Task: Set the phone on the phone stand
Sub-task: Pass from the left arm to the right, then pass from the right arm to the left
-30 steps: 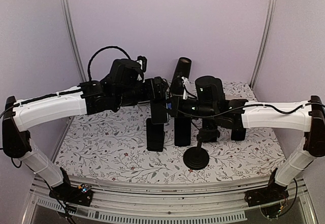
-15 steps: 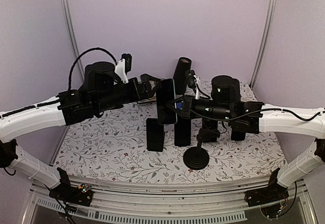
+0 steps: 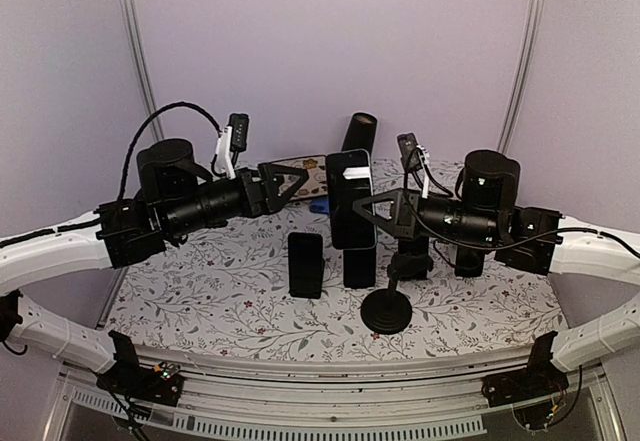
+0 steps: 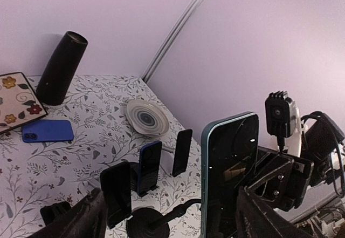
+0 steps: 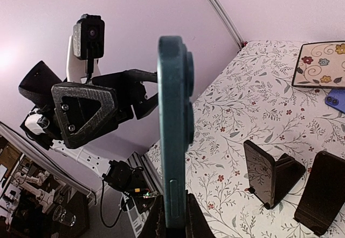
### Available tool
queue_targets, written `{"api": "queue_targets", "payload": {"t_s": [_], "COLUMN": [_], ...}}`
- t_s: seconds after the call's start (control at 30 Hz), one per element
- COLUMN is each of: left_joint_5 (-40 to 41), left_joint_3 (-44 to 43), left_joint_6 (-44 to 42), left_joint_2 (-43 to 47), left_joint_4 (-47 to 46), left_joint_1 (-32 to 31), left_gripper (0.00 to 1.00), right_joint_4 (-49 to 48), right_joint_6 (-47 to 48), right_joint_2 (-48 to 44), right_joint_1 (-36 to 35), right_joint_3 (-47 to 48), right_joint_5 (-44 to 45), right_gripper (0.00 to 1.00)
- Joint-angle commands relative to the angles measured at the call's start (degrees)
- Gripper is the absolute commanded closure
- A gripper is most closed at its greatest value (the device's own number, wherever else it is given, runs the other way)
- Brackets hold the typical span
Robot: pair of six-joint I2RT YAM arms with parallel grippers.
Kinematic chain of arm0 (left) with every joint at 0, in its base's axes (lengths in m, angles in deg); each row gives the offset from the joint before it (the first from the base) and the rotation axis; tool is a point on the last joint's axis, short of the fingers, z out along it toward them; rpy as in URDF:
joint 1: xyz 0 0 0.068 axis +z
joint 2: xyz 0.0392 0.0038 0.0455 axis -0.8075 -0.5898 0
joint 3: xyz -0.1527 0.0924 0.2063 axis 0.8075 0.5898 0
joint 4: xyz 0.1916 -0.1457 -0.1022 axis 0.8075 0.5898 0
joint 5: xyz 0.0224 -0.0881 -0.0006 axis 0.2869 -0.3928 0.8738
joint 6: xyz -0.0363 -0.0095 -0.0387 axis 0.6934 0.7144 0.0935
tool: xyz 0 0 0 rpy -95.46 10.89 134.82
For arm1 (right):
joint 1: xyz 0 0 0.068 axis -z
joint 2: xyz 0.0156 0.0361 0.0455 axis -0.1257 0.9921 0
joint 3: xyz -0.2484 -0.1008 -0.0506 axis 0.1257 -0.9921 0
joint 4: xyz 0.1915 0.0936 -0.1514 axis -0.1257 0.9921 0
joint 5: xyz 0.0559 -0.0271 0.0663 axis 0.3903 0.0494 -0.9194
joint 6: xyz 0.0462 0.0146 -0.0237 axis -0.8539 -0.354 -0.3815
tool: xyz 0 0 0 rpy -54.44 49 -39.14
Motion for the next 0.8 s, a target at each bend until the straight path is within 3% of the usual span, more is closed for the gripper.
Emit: {"api": "queue_targets", "payload": {"t_s": [0.0, 0.33, 0.77], "left_joint_5": [-8.08, -21.40, -27.86], "left_joint_3": [1.86, 4.07, -1.03], "left_joint_6": [-2.25, -2.37, -3.39], "left_joint_2": [0.00, -2.35, -9.71], "left_joint_4": [-5.90, -14.94, -17.48], "left_joint_1": [-0.67, -1.10, -5.74], "left_gripper": [0.21, 0.33, 0.40], "right_joint_4": [-2.27, -2.65, -5.59], "right_joint_6": [0.40, 1.46, 4.39], "right_joint_2": [-4.21, -11.11, -15.18], "right_joint_1": [-0.32, -0.31, -0.30], "right_joint_3": [-2.68, -7.88, -10.79], "right_joint_5": [-3.15, -6.58, -15.59], "right_gripper": [0.98, 0.98, 0.98]}}
